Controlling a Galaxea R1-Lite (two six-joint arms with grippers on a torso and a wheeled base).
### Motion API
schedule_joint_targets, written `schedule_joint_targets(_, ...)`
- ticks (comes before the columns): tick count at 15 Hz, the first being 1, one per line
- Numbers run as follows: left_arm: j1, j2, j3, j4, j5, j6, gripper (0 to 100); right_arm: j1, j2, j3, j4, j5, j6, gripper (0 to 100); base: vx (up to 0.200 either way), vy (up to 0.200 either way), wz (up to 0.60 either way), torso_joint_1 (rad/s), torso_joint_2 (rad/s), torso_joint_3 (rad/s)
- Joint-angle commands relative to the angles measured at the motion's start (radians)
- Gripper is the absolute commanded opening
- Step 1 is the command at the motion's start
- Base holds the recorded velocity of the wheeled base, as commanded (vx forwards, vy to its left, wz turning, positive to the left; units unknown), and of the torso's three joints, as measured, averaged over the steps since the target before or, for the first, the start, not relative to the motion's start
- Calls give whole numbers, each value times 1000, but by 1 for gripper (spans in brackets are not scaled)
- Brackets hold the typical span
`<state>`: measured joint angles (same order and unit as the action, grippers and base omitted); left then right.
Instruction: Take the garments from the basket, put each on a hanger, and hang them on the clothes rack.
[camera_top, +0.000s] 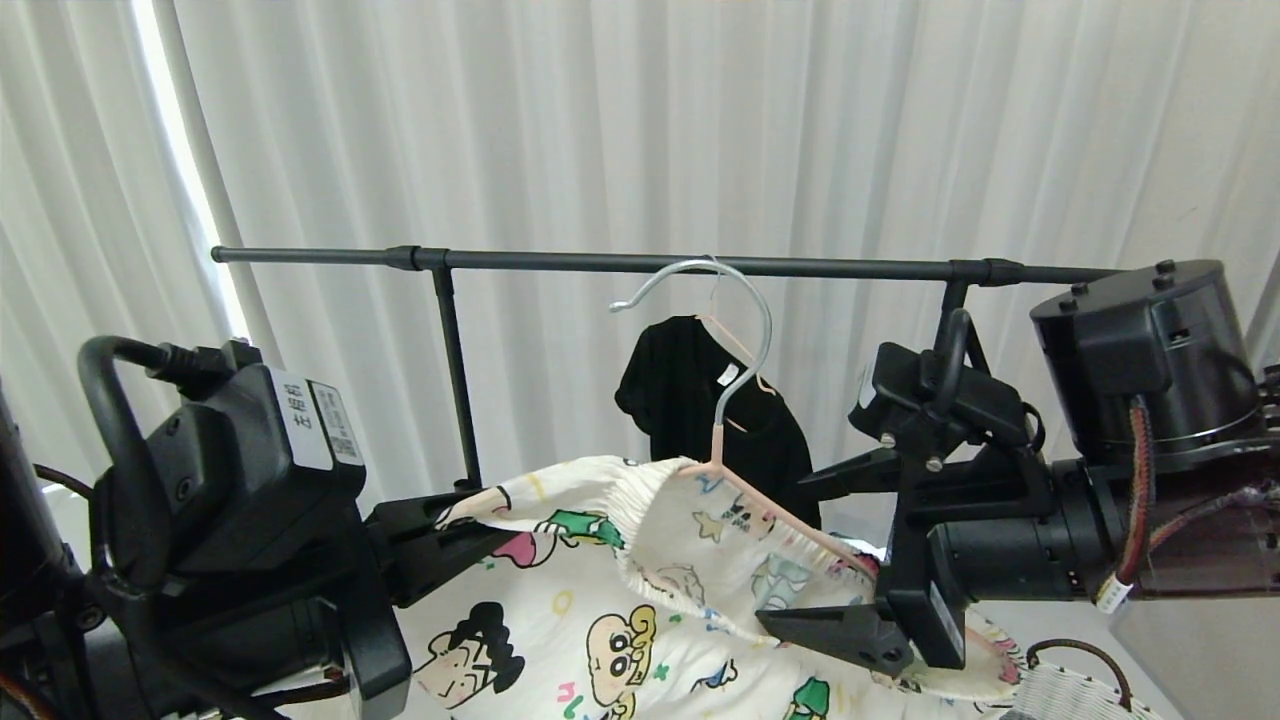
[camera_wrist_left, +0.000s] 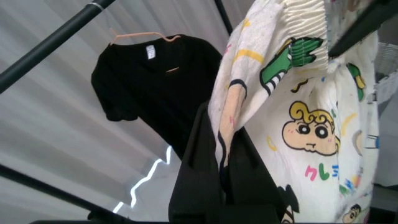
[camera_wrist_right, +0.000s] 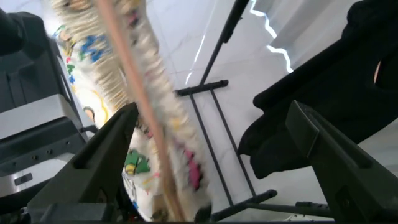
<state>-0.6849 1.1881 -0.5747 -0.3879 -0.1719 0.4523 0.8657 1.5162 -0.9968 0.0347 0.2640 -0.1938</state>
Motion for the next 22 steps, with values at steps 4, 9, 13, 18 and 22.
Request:
schedule_joint_targets(4,-2,5,-16,0,0,0,0,19,29,-2,1,-3,1,100,0,0,0,0,0,0)
schedule_joint_targets(9,-4,5,-22,0,-1,0,0,19,29,0,1,-5,1,0,0,0,0,0,0,0)
schedule_joint_targets(13,-4,4,-21,0,0,0,0,18,27,1,-1,-9,-1,0,0,0,0,0,0,0)
schedule_joint_targets(18,-2,1,-19,0,2,2,0,12,22,-2,-7,-32,-12,0,0,0,0,0,0,0)
schedule_joint_targets(22,-2,-5,-7,0,11,14,100,-11,7,-5,-7,-32,-84,0,0,0,0,0,0,0)
